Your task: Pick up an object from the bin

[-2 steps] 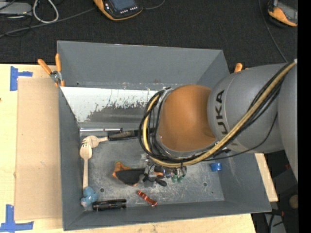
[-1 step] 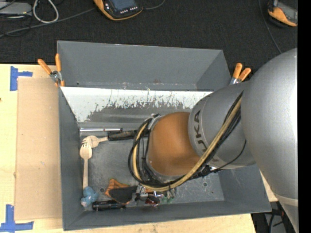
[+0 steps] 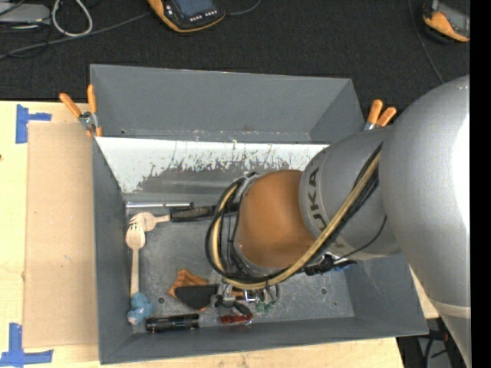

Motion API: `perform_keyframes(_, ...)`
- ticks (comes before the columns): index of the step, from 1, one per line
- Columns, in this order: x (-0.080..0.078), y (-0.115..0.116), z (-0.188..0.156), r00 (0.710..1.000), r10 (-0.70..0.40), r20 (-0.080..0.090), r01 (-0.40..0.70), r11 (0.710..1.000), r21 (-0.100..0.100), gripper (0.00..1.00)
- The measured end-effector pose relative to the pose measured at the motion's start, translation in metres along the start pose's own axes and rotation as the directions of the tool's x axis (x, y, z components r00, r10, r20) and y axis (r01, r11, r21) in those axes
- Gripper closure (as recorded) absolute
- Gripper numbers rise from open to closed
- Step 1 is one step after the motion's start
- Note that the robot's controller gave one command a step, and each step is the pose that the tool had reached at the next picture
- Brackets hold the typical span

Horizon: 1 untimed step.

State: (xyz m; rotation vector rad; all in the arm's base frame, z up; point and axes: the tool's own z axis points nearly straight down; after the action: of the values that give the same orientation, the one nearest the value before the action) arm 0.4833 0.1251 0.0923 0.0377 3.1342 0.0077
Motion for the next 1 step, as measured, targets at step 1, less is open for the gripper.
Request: perform_keyframes(1,0.0036,0.0055,-0.0749,0.998,-0.060,-0.012,0.060,0.998,0.002,1.00)
